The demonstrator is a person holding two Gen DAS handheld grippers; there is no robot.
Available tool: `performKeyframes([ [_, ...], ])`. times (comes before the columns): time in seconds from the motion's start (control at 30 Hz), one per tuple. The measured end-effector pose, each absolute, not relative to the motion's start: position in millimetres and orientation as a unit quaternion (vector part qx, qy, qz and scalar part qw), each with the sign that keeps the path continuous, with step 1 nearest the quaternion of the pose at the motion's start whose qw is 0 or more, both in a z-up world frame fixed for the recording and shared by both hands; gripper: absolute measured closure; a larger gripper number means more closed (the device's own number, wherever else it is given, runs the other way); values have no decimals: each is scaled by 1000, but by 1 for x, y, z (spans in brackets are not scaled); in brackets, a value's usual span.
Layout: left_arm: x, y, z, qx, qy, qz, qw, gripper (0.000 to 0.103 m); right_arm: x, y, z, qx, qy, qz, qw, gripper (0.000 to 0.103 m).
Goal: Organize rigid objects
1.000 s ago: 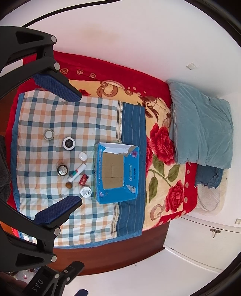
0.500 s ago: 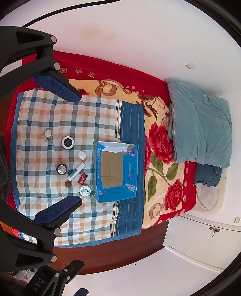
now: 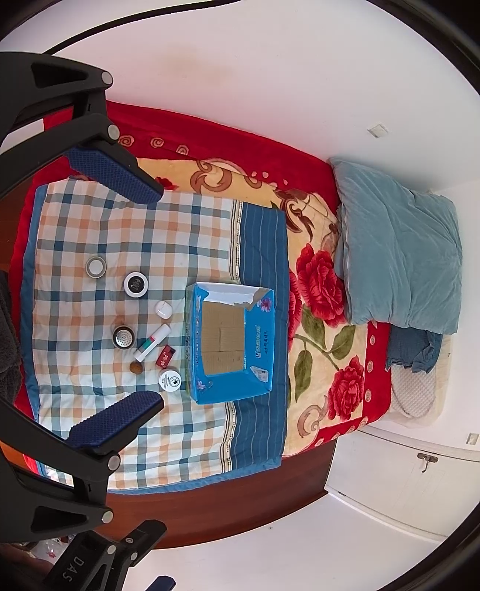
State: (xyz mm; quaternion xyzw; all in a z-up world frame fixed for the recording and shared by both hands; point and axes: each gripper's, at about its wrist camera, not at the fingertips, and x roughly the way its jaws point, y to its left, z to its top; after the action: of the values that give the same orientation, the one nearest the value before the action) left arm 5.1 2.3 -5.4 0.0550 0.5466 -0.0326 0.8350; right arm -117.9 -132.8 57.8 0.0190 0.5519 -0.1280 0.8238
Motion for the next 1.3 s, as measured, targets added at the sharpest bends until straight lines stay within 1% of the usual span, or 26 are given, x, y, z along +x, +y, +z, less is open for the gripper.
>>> performKeyframes([
  [1.0,7,-5,-2,52,541,-34,839,0,-117,-134,59,21,552,-128,824,0],
  [1.17,29,-2,-25,60,533,-11,844,0,-105,-133,45,42,562,-126,816,0],
  [1.3,52,5,-76,74,542,2,837,0,-90,-141,-1,54,590,-126,795,0],
])
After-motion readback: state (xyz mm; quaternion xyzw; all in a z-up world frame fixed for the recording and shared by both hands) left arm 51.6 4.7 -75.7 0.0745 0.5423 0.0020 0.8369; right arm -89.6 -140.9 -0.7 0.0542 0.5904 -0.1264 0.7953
